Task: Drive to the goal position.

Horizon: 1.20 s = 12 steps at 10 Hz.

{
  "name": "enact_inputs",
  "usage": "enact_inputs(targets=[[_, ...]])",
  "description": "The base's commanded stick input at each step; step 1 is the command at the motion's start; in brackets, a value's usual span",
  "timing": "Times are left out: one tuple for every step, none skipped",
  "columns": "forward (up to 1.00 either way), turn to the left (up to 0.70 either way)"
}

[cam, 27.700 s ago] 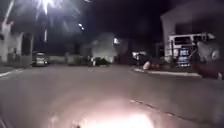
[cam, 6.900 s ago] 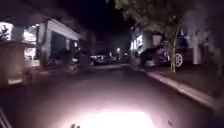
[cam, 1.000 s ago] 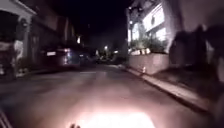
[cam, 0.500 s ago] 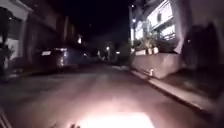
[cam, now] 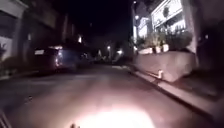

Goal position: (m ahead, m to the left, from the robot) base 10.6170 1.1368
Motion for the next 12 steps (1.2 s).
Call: enact_inputs(targets=[[1.0, 0.0], [1.0, 0.0], [1.0, 0.0], [1.0, 0.0], [1.0, 0.0], [1.0, 0.0], [1.0, 0.0], [1.0, 0.0], [1.0, 0.0], [1.0, 0.0], [1.0, 0.0], [1.0, -0.27]])
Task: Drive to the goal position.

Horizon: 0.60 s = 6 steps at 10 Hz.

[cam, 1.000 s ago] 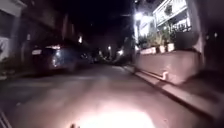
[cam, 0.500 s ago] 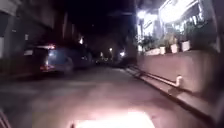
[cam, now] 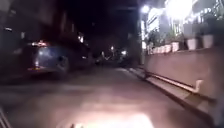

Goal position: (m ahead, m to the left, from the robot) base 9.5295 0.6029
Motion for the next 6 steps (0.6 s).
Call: enact_inputs(targets=[[1.0, -0.27], [1.0, -0.11], [1.0, 0.0], [1.0, 0.0], [1.0, 0.0], [1.0, 0.0]])
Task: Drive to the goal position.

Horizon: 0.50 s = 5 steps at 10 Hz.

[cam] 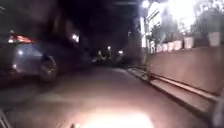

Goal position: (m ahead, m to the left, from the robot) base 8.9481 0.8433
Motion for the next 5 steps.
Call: enact_inputs(targets=[[1.0, 0.0], [1.0, 0.0], [1.0, 0.0], [1.0, 0.0], [1.0, 0.0]])
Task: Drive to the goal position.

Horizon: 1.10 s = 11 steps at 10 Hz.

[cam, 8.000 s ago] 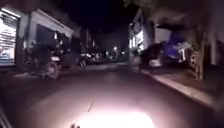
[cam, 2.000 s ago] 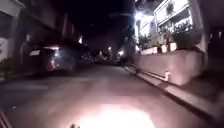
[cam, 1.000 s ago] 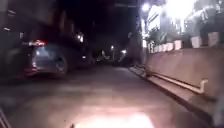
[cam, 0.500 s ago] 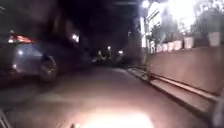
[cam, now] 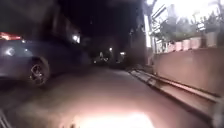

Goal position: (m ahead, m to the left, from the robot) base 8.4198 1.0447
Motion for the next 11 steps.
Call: enact_inputs(targets=[[1.0, 0.0], [1.0, 0.0], [1.0, 0.0], [1.0, 0.0], [1.0, 0.0], [1.0, -0.27], [1.0, -0.27], [1.0, -0.27], [1.0, -0.27], [1.0, -0.27], [1.0, -0.27]])
